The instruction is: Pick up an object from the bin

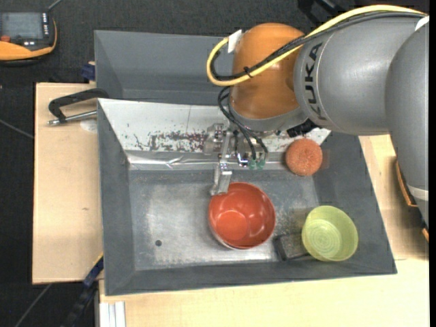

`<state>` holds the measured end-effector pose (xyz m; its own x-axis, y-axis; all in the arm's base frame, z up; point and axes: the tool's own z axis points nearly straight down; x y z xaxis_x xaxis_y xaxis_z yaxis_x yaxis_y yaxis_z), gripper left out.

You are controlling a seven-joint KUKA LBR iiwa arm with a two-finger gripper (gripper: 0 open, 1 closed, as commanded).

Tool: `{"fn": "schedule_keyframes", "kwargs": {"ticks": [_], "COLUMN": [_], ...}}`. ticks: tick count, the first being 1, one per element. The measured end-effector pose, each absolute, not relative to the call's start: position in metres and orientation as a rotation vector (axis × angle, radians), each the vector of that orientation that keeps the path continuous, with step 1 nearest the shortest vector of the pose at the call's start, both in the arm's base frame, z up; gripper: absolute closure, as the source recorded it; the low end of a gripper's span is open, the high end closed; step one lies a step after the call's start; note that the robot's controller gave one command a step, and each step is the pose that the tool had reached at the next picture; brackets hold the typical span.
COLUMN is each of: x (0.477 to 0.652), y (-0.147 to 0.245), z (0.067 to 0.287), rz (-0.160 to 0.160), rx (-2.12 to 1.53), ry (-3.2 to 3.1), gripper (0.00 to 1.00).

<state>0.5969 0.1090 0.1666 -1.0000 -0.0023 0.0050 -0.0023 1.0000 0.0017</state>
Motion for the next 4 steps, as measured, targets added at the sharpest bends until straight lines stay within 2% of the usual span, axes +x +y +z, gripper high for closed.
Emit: {"fn": "schedule_keyframes", "kwargs": {"ticks": [1, 2, 3, 4], "x": [0.589, 0.549, 0.551, 0.601], "y": [0.051, 0.056, 0.056, 0.041], "z": [0.165, 0.07, 0.073, 0.254], "rz": [-0.002, -0.006, -0.005, 0.001], "rx": [0.359, 1.197, 1.196, 1.237], "ry": [-3.118, -2.904, -2.911, -2.91], "gripper": [0.0, 0.0, 1.0, 1.0]}}
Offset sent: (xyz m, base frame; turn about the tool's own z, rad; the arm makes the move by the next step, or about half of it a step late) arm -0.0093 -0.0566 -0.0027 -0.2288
